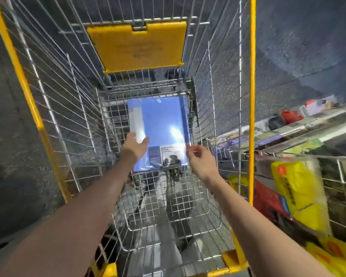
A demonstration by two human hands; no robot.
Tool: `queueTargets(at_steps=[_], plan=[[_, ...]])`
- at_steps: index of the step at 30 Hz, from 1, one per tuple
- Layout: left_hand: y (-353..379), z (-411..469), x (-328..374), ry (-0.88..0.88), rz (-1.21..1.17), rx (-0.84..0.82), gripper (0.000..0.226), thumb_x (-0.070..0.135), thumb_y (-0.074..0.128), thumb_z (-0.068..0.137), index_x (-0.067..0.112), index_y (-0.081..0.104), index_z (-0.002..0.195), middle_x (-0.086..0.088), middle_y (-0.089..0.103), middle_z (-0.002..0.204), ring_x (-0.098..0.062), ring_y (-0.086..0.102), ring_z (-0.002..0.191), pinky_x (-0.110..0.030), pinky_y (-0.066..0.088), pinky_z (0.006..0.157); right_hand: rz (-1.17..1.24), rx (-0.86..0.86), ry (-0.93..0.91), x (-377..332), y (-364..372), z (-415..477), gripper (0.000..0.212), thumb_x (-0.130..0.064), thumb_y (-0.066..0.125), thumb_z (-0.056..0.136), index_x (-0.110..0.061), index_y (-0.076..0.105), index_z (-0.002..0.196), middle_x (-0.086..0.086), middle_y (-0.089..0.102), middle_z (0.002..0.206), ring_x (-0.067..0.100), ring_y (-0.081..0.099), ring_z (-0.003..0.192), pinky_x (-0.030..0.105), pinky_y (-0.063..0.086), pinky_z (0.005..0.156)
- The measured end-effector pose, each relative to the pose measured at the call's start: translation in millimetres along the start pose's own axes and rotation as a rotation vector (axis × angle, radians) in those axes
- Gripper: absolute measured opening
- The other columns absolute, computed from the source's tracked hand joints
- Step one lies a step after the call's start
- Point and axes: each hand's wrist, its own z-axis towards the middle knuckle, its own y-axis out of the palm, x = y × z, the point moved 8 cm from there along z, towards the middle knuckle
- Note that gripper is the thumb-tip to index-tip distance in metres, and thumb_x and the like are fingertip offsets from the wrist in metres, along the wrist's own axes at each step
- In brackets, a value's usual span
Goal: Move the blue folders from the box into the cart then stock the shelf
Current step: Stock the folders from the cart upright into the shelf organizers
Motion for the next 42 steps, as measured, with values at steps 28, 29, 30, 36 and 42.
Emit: queueTargets(at_steps=[28, 29, 30, 36, 42], plan=[[3.9, 44.1, 10.5, 0.148, -0.145, -0.104, 0.042, 0.015, 0.080, 0.085, 0.007, 0.066, 0.123, -0.007, 0.072, 0.115, -0.023, 0.069, 0.104, -0.040, 0.056, 0.097, 0.052, -0.054, 0.026, 15.4, 23.4, 28.3, 0.030, -0.021, 0.050, 0.102, -0.004, 0.055, 0.126, 0.002, 0.062, 0.088, 0.008, 0.046, 0.056, 0.022, 0.044, 0.052], [2.2, 32.4, 22.1, 0.180, -0.203, -0.148, 0.038, 0.011, 0.075, 0.090, 0.008, 0.063, 0.126, -0.004, 0.070, 0.115, -0.016, 0.069, 0.098, -0.031, 0.058, 0.091, 0.041, -0.044, 0.015, 8.6, 22.0, 25.9, 0.028, -0.021, 0.051, 0.102, -0.005, 0.056, 0.124, 0.006, 0.066, 0.093, 0.009, 0.048, 0.058, 0.025, 0.046, 0.055], [-1.9, 19.0, 33.9, 0.207, -0.228, -0.170, 0.036, 0.011, 0.070, 0.094, 0.011, 0.059, 0.128, 0.000, 0.069, 0.114, -0.007, 0.067, 0.091, -0.019, 0.057, 0.080, 0.038, -0.028, 0.000, 1.6, 20.3, 22.3, 0.026, -0.022, 0.052, 0.101, -0.006, 0.059, 0.120, 0.010, 0.068, 0.099, 0.011, 0.052, 0.063, 0.029, 0.050, 0.061], [-25.6, -44.7, 79.1, 0.270, -0.214, -0.270, 0.026, 0.025, 0.065, 0.098, 0.014, 0.060, 0.120, -0.014, 0.070, 0.118, -0.025, 0.066, 0.089, -0.031, 0.051, 0.060, 0.039, 0.054, -0.107, -56.5, 3.6, -2.2, 0.028, -0.035, 0.055, 0.093, -0.016, 0.068, 0.109, 0.002, 0.066, 0.090, 0.022, 0.060, 0.080, 0.049, 0.055, 0.090], [-74.6, -121.6, 92.2, 0.273, -0.219, -0.428, 0.032, 0.014, 0.071, 0.093, 0.017, 0.061, 0.123, -0.006, 0.074, 0.117, -0.020, 0.072, 0.097, -0.044, 0.061, 0.081, 0.208, -0.016, -0.215, -114.0, -13.1, -54.1, 0.041, -0.031, 0.054, 0.100, -0.014, 0.057, 0.137, 0.001, 0.062, 0.118, 0.017, 0.057, 0.098, 0.036, 0.048, 0.096]])
